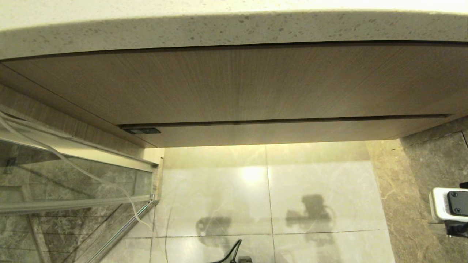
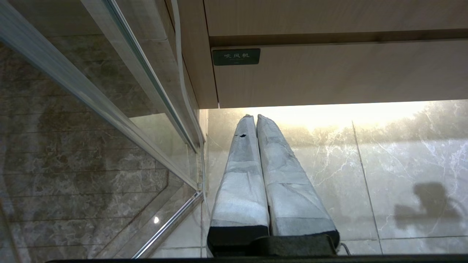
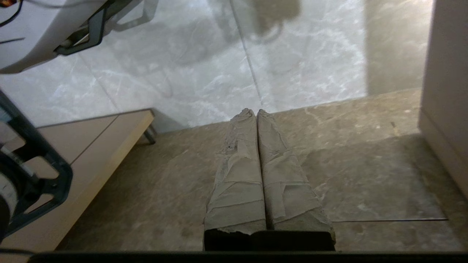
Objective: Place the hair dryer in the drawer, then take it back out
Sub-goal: Pull open the drawer
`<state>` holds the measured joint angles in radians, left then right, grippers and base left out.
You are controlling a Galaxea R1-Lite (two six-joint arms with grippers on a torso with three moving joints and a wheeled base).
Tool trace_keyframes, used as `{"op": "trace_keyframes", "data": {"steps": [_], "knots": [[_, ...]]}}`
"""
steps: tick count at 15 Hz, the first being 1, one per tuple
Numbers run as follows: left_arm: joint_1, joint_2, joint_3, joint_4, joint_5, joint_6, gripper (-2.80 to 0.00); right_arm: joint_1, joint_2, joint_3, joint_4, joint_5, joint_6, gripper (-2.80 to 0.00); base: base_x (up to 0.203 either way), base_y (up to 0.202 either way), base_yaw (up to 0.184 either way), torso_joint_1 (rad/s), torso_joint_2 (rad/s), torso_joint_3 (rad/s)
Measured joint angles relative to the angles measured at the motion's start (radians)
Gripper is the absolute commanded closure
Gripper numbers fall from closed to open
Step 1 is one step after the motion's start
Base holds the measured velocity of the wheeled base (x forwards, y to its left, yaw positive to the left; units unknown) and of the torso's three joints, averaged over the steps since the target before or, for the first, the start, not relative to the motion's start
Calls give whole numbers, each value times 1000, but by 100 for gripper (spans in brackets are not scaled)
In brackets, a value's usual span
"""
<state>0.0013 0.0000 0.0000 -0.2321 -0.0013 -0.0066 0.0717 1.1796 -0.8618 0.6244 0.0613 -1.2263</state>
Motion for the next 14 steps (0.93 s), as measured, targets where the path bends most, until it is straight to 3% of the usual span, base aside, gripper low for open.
{"op": "trace_keyframes", "data": {"steps": [8, 11, 14], "knots": [[0, 0, 0, 0, 0, 0, 0, 46, 27, 26, -111, 8, 20, 0, 0, 0, 0, 0, 0, 0], [0, 0, 0, 0, 0, 0, 0, 140, 76, -16, -131, 28, 129, 0, 0, 0, 0, 0, 0, 0], [0, 0, 0, 0, 0, 0, 0, 191, 145, -9, -277, 29, 173, 0, 0, 0, 0, 0, 0, 0]]}}
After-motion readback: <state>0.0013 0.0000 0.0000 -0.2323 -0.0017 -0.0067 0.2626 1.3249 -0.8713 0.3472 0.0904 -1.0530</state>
